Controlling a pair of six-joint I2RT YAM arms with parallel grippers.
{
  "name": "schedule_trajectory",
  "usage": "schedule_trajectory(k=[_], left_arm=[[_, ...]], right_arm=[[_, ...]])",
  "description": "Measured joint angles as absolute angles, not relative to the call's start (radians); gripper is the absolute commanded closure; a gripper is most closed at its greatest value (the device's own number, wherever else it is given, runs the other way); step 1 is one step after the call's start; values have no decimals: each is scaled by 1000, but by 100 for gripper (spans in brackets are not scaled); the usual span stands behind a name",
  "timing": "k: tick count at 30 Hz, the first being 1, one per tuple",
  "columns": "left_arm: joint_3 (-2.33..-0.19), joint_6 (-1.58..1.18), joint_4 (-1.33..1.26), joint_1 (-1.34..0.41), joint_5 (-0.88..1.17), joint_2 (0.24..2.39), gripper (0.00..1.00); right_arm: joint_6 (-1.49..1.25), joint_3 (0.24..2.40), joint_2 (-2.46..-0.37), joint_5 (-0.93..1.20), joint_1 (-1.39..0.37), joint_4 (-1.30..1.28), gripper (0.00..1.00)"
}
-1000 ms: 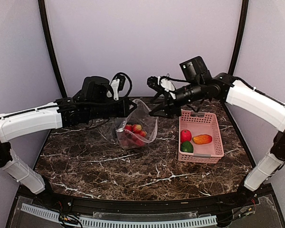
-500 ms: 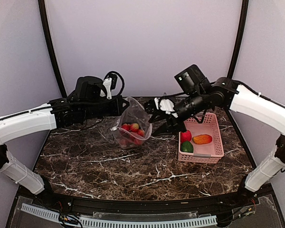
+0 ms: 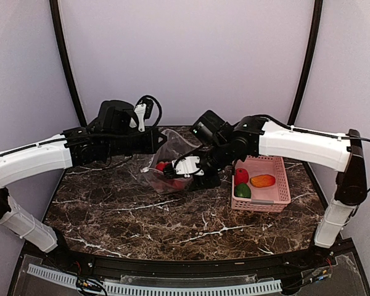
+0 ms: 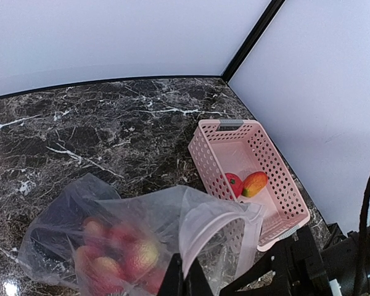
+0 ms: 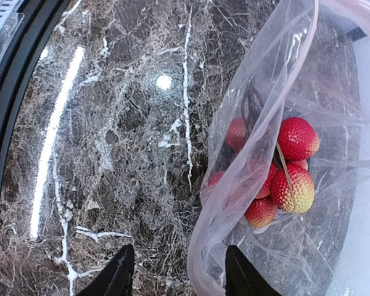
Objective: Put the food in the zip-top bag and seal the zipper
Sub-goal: Adjust the zipper food storage bag at the center of the board.
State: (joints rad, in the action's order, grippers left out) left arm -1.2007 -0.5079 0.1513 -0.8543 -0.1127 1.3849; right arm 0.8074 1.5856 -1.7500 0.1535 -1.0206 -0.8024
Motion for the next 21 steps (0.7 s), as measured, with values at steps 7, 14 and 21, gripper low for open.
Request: schedule_trajectory(k=[7,14,21], left_arm=[[-1201,-505,163,-854,-98,1380,99],[-1213,-445,228,-852,-117,1370,99],[-1316,-365,343,-846,-163,1373,99]], right_arm=[[798,1612,-1793,46,-1045,-780,100],[796,1699,-1780,44,-1058,-788,100],[812,1773,-1688,71,-1061,-790,100]])
